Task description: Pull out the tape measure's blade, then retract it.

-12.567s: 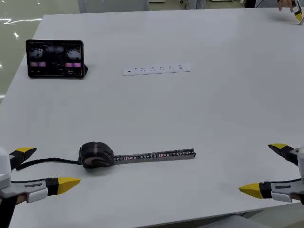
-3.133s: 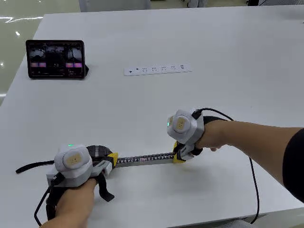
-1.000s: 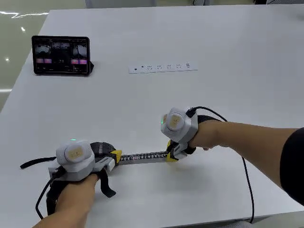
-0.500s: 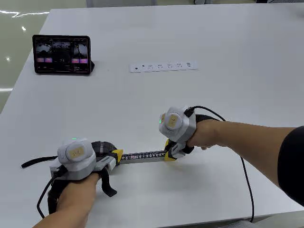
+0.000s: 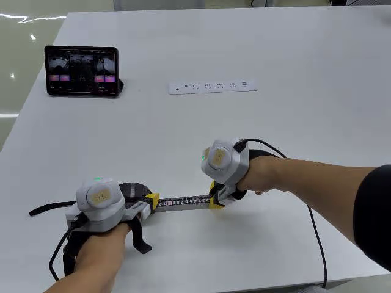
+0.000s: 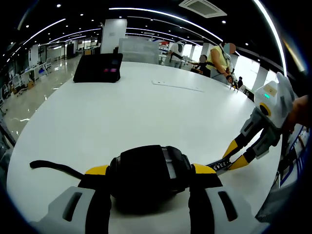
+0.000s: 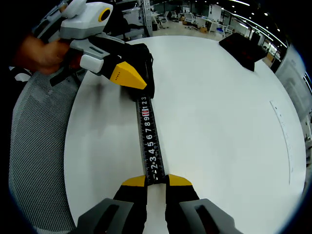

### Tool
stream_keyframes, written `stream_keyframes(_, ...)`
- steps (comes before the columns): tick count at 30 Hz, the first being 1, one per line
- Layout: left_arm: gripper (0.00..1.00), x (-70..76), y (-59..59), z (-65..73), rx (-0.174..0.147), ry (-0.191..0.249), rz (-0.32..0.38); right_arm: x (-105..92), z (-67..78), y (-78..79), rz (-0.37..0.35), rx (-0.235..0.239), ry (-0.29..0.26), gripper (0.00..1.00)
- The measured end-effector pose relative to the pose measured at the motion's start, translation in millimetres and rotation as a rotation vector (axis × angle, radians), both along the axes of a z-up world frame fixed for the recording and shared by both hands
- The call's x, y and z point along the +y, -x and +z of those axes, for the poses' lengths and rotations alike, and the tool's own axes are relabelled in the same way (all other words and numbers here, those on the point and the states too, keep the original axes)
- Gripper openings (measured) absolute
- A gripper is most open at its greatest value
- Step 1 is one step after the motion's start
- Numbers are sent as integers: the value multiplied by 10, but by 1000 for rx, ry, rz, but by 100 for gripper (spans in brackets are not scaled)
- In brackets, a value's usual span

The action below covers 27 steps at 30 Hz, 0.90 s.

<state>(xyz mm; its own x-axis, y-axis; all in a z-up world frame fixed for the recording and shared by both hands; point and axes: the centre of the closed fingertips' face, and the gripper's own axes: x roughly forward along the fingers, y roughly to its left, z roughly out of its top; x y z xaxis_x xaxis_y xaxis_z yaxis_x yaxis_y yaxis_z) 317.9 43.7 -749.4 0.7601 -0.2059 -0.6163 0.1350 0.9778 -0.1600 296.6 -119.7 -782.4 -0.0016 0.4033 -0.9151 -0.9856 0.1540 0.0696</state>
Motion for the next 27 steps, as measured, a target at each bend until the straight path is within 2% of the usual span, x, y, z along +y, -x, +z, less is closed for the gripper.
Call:
stream_keyframes(9,60,2,5,-3,3,2,2,50,5,-14,0,10,-7,9)
stream_keyframes(27,60,0,24,-13,9,8,4,202,-4,-8,0,1,-12,9)
